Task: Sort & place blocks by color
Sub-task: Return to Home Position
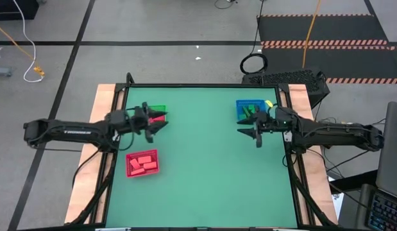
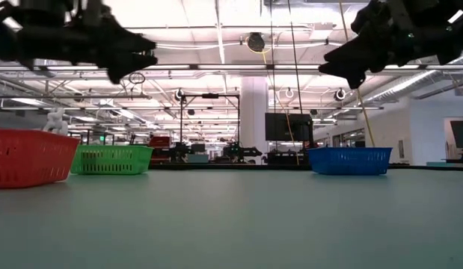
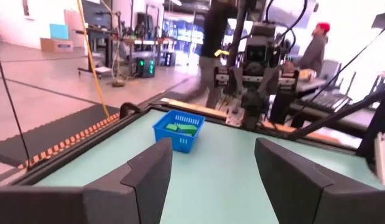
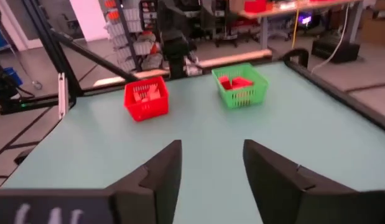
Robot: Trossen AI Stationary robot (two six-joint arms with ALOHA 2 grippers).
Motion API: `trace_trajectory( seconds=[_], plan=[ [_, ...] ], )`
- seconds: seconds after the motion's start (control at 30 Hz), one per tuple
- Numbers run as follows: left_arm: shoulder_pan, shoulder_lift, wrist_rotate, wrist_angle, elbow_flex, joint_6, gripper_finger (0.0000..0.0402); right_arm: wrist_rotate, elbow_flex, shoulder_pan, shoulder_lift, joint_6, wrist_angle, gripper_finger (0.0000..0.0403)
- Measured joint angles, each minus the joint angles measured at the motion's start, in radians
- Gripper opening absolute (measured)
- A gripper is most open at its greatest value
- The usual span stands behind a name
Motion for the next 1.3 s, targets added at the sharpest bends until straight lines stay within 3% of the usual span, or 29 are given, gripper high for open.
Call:
trace_trajectory(
  seconds=[0.17, 0.3, 0.7, 1.0, 1.3],
  plan=[
    [-0.018, -0.176, -0.022, -0.005, -0.112, -0.024, 0.0229, 0.0, 0.0, 0.015, -0.077, 0.027, -0.115, 0.0128],
    [-0.05, -0.248, -0.022, -0.004, -0.159, -0.022, 0.0212, 0.0, 0.0, 0.035, -0.102, 0.035, -0.137, 0.0104],
    [-0.184, -0.266, -0.022, -0.014, -0.18, 0.013, 0.0014, 0.0, 0.0, 0.109, -0.109, 0.035, -0.209, 0.0037],
    [-0.187, -0.266, -0.022, -0.076, -0.18, -0.014, 0.0003, 0.002, -0.009, 0.141, -0.187, 0.033, -0.28, 0.0001],
    [-0.236, -0.266, -0.022, -0.132, -0.179, -0.051, 0.0002, 0.027, -0.225, 0.144, -0.388, 0.144, -0.204, 0.0001]
  ],
)
